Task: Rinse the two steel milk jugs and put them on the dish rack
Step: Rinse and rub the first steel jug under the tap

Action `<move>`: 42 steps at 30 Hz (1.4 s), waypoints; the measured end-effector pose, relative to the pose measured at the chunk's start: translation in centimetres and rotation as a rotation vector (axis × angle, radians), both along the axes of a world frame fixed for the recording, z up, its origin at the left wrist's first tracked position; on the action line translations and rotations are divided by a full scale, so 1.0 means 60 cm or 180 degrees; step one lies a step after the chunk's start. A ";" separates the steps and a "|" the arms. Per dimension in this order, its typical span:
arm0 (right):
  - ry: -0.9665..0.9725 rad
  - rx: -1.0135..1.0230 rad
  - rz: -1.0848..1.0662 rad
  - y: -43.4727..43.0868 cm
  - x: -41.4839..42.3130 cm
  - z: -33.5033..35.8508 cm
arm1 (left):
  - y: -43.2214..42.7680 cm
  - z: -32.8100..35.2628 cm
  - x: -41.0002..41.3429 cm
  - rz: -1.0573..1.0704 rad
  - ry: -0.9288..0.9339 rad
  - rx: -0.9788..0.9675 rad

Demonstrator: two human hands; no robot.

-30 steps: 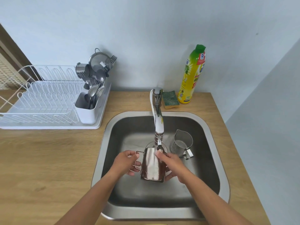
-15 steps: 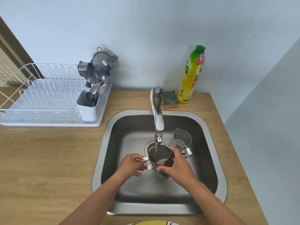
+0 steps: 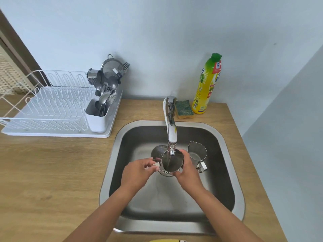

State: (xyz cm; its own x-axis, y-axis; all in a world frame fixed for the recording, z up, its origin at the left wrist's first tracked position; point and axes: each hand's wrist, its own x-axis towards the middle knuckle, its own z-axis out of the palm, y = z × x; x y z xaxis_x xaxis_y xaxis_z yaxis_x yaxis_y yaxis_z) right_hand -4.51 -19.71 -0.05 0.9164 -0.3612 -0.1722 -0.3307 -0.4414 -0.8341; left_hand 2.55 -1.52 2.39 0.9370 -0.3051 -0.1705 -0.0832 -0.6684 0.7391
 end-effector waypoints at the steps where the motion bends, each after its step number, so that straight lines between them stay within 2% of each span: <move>1: 0.0044 0.0110 0.0050 0.002 0.008 -0.002 | 0.003 0.008 0.001 -0.0005 -0.0228 0.0208; 3: 0.0131 0.0427 0.0177 0.005 0.025 -0.007 | 0.010 0.024 0.003 0.0006 -0.0517 0.0529; 7: 0.0343 0.0938 0.0421 0.013 0.044 -0.011 | 0.026 0.046 0.010 0.0020 -0.0588 0.0943; 13: 0.0589 0.1132 0.0447 0.018 0.024 -0.011 | 0.048 0.033 0.013 0.0015 -0.0118 0.0915; 15: 0.0628 0.1099 0.0364 0.016 0.012 -0.012 | 0.049 0.018 0.011 0.0030 0.0208 0.0610; 20: 0.0624 0.0869 0.0253 0.002 -0.017 0.007 | 0.039 -0.012 -0.002 0.0163 0.1491 -0.0573; 25: 0.0562 0.0237 0.0344 -0.015 -0.043 0.034 | 0.018 -0.024 -0.012 -0.0020 0.2004 -0.1088; 28: 0.0386 0.0024 0.0279 -0.018 -0.049 0.038 | 0.006 -0.026 -0.010 -0.0069 0.1952 -0.1272; 32: 0.0078 0.0051 0.0159 -0.019 -0.038 0.037 | -0.001 -0.010 -0.004 0.0016 0.1484 -0.1249; 38: 0.0217 0.0868 0.0268 -0.015 0.003 0.026 | 0.024 0.015 0.017 0.0085 0.0523 -0.0101; 40: 0.0395 0.0918 0.0402 -0.017 0.009 0.027 | 0.029 0.022 0.018 0.0061 0.0619 -0.0026; 42: 0.0550 0.0888 0.0426 -0.024 0.007 0.028 | 0.027 0.018 0.014 0.0034 0.0964 -0.0262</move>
State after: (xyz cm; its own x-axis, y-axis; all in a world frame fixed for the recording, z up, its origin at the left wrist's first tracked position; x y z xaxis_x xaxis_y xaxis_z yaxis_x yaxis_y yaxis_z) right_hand -4.08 -21.14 1.63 0.9012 -0.1571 -0.4039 -0.4321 -0.2533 -0.8655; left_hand 3.36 0.13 3.50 0.8505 -0.3199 -0.4175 0.1557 -0.6050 0.7808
